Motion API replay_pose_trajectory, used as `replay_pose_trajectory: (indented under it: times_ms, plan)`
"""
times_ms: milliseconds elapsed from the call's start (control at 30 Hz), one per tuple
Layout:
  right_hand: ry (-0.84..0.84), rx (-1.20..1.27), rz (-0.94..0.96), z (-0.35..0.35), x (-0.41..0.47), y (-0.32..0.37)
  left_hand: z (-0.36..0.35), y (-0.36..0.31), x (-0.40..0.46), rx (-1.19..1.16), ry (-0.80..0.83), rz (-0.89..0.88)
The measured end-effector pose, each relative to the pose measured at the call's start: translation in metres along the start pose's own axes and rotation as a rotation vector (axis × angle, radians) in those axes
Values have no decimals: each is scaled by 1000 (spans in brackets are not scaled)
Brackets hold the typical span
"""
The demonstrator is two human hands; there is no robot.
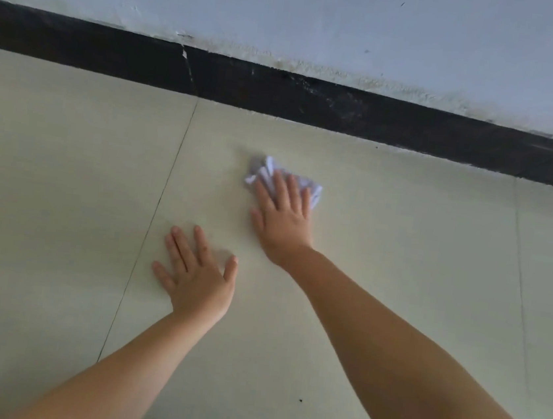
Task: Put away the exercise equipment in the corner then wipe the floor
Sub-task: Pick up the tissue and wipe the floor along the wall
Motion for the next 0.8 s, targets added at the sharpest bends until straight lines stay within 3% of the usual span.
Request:
replay_pose_trajectory:
  times_ms: [100, 200, 300, 433, 500, 567, 600, 667, 733, 800]
  plan:
    - [144, -108, 296, 0, 27, 64, -1, 6, 2, -26, 6, -11]
    - [96, -130, 292, 17, 50, 23, 0, 7, 2, -23, 7, -23]
    - [-120, -15, -84, 43, 34, -87, 0, 7, -1, -3, 9, -27]
    - [-236, 215, -599, 48, -53, -221, 1, 5, -2, -11, 17, -21]
    - [-268, 391, -884, 42, -90, -256, 3, 4, -2, -30, 27, -32]
    - [-278, 531, -1013, 34, -98, -245, 7, 6, -4, -63, 10, -69]
    - [-287, 525, -985, 29, -89, -222, 12, 8, -7, -90, -21, -101]
    - [-332, 367, -742, 23, -63, -149, 24, 14, -14, -199, -118, -191]
    - [-283, 160, -361, 3, -42, -48, 40, 23, -21, -370, -212, -266]
    - [-86, 2, 89, -36, -50, 54, 53, 33, -26, -509, -280, -287]
Point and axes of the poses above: each hand's wrist, its own x-axis towards the middle knuckle, its own z-axis out of the back of the hand, y = z × x, the point moved 8 cm from there along x, towards the middle knuckle, and after that the axes turned 13 degrees about y, right-handed, at the moved point
